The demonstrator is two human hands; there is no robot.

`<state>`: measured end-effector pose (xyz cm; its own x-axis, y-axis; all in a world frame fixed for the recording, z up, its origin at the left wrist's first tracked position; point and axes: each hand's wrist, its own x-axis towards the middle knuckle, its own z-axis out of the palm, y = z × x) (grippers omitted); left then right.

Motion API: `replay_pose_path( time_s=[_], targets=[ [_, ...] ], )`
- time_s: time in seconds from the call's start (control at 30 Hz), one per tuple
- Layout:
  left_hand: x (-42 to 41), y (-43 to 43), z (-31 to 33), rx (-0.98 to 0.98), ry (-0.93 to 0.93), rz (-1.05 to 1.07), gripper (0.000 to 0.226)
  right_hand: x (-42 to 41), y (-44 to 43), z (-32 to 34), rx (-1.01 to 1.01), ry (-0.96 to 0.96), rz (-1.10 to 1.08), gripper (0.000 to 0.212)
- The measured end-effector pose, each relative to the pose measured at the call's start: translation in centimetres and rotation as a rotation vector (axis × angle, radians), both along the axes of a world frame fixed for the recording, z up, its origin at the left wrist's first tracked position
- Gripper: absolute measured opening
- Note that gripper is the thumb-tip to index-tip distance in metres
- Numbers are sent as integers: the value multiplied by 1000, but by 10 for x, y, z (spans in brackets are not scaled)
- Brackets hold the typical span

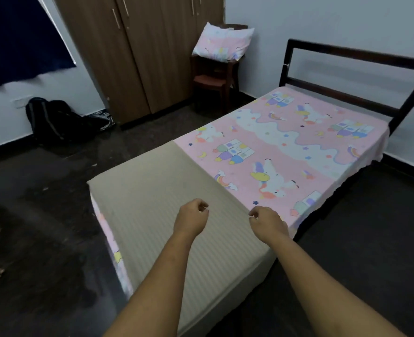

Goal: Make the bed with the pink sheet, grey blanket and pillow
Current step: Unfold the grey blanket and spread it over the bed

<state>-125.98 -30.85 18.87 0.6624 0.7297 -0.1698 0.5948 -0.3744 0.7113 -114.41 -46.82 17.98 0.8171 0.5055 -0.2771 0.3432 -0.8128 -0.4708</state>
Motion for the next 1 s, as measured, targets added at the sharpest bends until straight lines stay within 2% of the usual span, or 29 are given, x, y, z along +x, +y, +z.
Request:
replay_pose_path(
  time_s=[0.17, 0.37, 0.57, 0.73, 1.0],
  targets=[
    [-85, 61, -22, -89, 16, 11, 16, -78, 69, -27, -62, 50, 19, 29],
    [-208, 173, -57, -96, 95, -31, 17, -200, 206, -62, -136, 104, -24, 35],
    [-325, 287, -48, -14, 192, 27, 18, -311, 333, -68, -103, 123, 135, 40],
    [-344, 340, -49, -15, 172, 21, 16, -316, 362, -66, -109, 128, 65, 42],
    [-345, 377, -86, -196, 160, -70, 11, -322, 390, -107, -223, 243, -14, 45]
  ],
)
